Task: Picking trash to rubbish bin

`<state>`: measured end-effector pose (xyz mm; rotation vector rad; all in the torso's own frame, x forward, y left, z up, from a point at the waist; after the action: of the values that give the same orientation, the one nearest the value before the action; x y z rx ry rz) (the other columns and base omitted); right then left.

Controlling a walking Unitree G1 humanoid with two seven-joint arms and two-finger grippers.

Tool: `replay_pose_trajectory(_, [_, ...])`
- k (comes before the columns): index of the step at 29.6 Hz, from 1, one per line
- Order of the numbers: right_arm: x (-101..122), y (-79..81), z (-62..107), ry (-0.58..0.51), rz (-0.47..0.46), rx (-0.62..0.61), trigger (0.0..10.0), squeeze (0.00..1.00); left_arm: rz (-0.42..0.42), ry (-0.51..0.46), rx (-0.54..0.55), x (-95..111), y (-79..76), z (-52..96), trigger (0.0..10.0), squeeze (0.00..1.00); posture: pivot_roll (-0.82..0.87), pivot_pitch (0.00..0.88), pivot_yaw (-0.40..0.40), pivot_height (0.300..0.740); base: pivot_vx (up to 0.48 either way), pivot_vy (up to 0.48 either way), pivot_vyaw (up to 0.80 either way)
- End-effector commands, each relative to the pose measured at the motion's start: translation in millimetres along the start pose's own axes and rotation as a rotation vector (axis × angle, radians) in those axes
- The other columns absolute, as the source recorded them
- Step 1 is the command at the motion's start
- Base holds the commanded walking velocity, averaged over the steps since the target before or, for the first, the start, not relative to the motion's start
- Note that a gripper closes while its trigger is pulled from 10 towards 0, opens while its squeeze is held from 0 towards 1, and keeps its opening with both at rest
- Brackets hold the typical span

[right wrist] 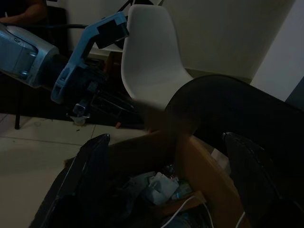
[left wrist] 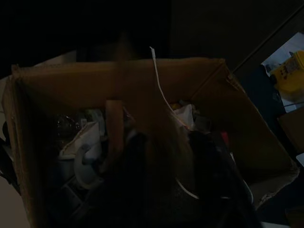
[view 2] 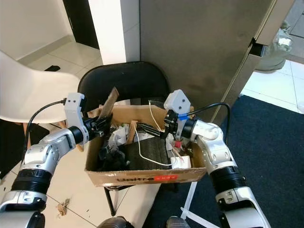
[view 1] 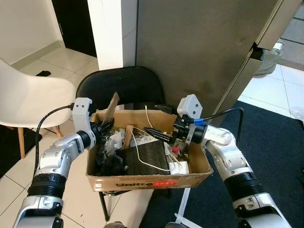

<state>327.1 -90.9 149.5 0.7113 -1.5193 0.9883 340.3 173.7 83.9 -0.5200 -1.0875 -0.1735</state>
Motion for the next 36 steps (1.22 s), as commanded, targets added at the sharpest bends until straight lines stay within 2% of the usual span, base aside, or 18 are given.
replay_pose_trajectory(1, [0.4,1.9,2.0,0.005,0.022,0.011,10.0,0.0,-0.015,0.021,0.008,-2.7,3.0,3.6,10.0,1.0,0.0,0.0,-0.015,0.74,0.0,0.0,0.0])
replay_pose_trajectory(4, [0.4,2.1,2.0,0.005,0.022,0.011,10.0,0.0,-0.04,0.0,0.004,2.2,2.6,4.5,10.0,1.0,0.0,0.0,-0.015,0.74,0.0,0.0,0.0])
replay_pose_trajectory(9, [0.5,2.1,1.9,0.003,0.023,0.01,10.0,0.0,-0.076,-0.103,-0.015,23.7,-4.1,4.8,10.0,1.0,0.0,0.0,-0.015,0.74,0.0,0.0,0.0])
replay_pose_trajectory(10, [0.6,1.9,1.8,0.001,0.022,0.007,10.0,0.0,-0.085,-0.177,-0.05,36.6,-12.1,5.6,10.0,0.0,0.0,0.0,-0.015,0.74,0.0,0.0,0.0])
replay_pose_trajectory(12, [0.6,1.1,1.8,-0.008,0.012,-0.006,10.0,0.0,-0.076,-0.318,-0.131,59.9,-29.6,9.8,10.0,0.0,0.0,0.0,-0.02,0.74,0.0,0.0,0.0])
replay_pose_trajectory(13, [0.6,1.1,1.8,-0.008,0.012,-0.006,10.0,0.0,-0.076,-0.318,-0.131,59.9,-29.6,9.8,10.0,0.0,0.0,0.0,-0.02,0.74,0.0,0.0,0.0])
replay_pose_trajectory(15, [1.1,-2.7,1.6,-0.039,-0.025,-0.048,10.0,0.0,-0.048,-0.445,-0.17,80.0,-44.2,12.5,10.0,0.0,0.0,0.0,-0.02,0.74,0.0,0.0,0.0])
replay_pose_trajectory(16, [1.1,-2.7,1.6,-0.039,-0.025,-0.048,10.0,0.0,-0.048,-0.445,-0.17,80.0,-44.2,12.5,10.0,0.0,0.0,0.0,-0.02,0.74,0.0,0.0,0.0])
replay_pose_trajectory(19, [1.6,-17.0,2.7,-0.128,-0.159,-0.188,10.0,0.0,-0.038,-0.578,-0.19,96.0,-67.8,7.9,10.0,0.0,0.0,0.0,-0.021,0.74,0.0,0.0,0.0])
replay_pose_trajectory(21, [0.2,-24.1,4.8,-0.174,-0.24,-0.265,10.0,0.0,-0.043,-0.556,-0.185,85.1,-81.6,-4.9,10.0,0.0,0.0,0.0,-0.021,0.74,0.0,0.0,0.0])
replay_pose_trajectory(22, [0.2,-24.1,4.8,-0.174,-0.24,-0.265,10.0,0.0,-0.043,-0.556,-0.185,85.1,-81.6,-4.9,10.0,0.0,0.0,0.0,-0.021,0.74,0.0,0.0,0.0])
replay_pose_trajectory(24, [-1.4,-28.3,6.3,-0.196,-0.285,-0.31,10.0,0.0,-0.064,-0.481,-0.193,70.1,-89.7,-15.6,10.0,0.0,0.0,0.0,-0.021,0.74,0.0,0.0,0.0])
replay_pose_trajectory(26, [-2.8,-30.0,7.0,-0.204,-0.305,-0.328,10.0,0.0,-0.038,-0.48,-0.202,69.1,-88.1,-16.0,10.0,0.0,0.0,0.0,-0.019,0.74,0.0,0.0,0.0])
replay_pose_trajectory(28, [-5.6,-32.7,8.1,-0.212,-0.331,-0.358,10.0,0.0,-0.049,-0.487,-0.174,70.4,-77.0,-14.3,10.0,0.0,0.0,0.0,-0.019,0.74,0.0,0.0,0.0])
replay_pose_trajectory(34, [-7.8,-35.4,8.6,-0.216,-0.354,-0.39,10.0,0.0,0.004,-0.511,-0.156,68.9,-71.0,-11.0,10.0,0.0,0.0,0.0,-0.018,0.74,0.0,0.0,0.0])
replay_pose_trajectory(36, [-8.3,-36.4,9.0,-0.217,-0.359,-0.4,10.0,0.0,-0.002,-0.51,-0.148,68.3,-69.8,-10.8,10.0,0.0,0.0,0.0,-0.018,0.74,0.0,0.0,0.0])
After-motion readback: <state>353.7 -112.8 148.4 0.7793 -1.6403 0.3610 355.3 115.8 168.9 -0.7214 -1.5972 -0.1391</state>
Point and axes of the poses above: a point about 5 cm out from each wrist's last joint towards the gripper, its own z axis pointing back from the gripper into the wrist, its own x axis along the axis of the wrist's last joint, y = z × x, the point moved 3 cm from there along -z, pointing out of the wrist towards the gripper, and after that the axes turned 1 degree about -z, right-handed, at the moved point
